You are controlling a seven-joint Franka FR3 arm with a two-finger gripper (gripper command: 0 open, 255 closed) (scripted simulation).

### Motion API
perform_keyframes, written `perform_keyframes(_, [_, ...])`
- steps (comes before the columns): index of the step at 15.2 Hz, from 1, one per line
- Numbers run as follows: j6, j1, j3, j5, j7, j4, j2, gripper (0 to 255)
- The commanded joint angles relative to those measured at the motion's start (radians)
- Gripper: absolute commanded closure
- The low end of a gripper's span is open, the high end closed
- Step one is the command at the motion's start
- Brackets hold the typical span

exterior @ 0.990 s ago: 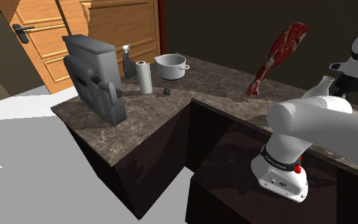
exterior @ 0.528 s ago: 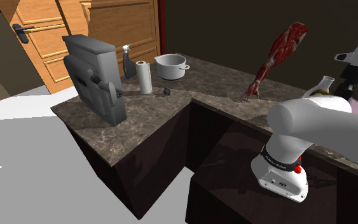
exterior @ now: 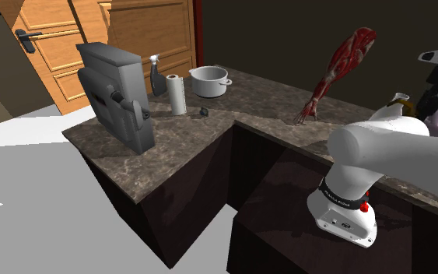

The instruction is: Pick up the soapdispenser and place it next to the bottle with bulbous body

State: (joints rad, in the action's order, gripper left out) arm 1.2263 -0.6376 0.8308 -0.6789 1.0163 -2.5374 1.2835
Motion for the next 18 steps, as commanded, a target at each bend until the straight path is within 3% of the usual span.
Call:
perform_keyframes(1, [-0.019,0.005,-0.021,0.019,0.001,0.024,-0.007,255])
perform_keyframes(18, [-0.153,0.055,-0.139,0.136,0.014,0.245,-0.106,255])
